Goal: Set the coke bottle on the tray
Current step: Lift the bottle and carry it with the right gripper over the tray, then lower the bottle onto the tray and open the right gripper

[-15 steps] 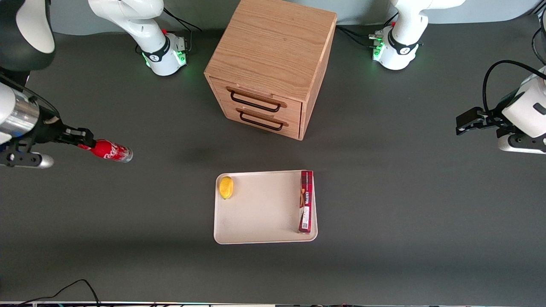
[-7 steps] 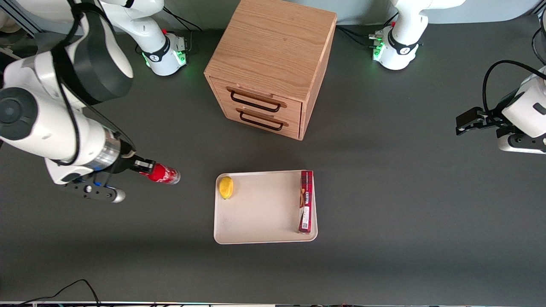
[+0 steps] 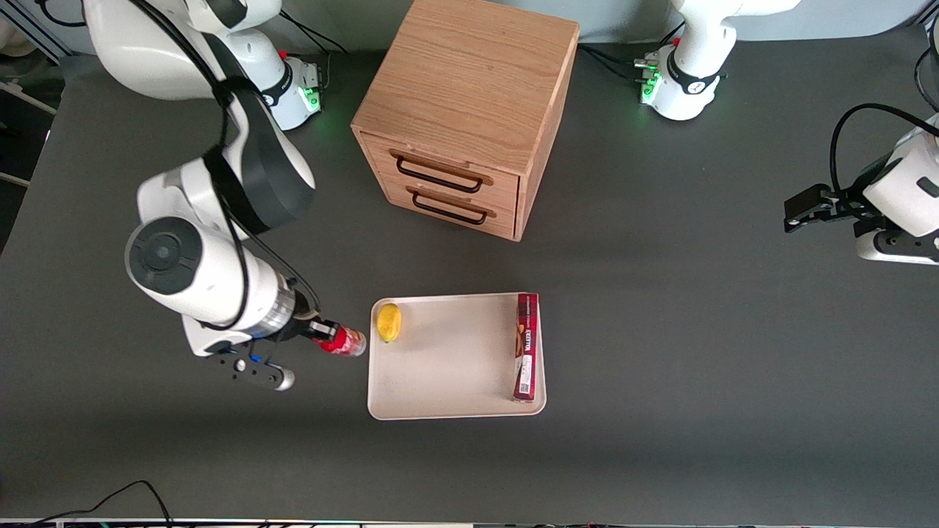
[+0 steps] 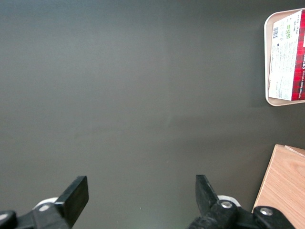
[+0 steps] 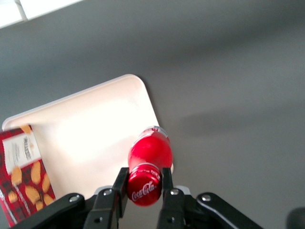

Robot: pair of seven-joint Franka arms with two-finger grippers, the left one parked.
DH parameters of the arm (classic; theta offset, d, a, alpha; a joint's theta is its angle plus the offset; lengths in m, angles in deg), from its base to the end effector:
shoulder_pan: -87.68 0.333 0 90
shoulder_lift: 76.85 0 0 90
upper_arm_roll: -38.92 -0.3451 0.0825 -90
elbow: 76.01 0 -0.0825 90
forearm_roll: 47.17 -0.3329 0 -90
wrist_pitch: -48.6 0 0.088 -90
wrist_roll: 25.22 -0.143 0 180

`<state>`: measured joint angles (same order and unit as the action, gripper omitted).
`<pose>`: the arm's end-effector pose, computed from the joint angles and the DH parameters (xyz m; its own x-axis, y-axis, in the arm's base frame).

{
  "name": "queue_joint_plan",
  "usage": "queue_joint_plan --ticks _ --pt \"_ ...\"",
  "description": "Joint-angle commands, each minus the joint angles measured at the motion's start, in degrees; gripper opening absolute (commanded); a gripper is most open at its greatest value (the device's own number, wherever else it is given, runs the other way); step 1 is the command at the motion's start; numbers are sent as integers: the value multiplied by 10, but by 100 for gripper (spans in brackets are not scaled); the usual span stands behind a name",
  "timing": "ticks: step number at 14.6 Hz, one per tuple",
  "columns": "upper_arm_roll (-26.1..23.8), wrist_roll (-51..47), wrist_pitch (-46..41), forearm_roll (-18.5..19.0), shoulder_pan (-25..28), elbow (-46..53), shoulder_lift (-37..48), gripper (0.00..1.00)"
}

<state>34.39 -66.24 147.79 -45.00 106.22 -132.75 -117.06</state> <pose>0.6712 0.2598 0.4463 0.9464 -0.3221 0.0220 -0.3212 -0.9463 -0.0369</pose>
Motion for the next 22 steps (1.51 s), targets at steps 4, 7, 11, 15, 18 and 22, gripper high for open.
queue_joint_plan --ticks 4,7,11,15,18,22 --pt "46 -52 96 8 46 48 -66 0" --pt "73 -64 120 8 68 47 -86 0" --pt "73 -68 126 8 70 45 -102 0" --pt "74 -92 152 9 78 42 -116 0" --pt "74 -100 171 9 78 42 -123 0" --pt "74 -100 172 12 77 40 -128 82"
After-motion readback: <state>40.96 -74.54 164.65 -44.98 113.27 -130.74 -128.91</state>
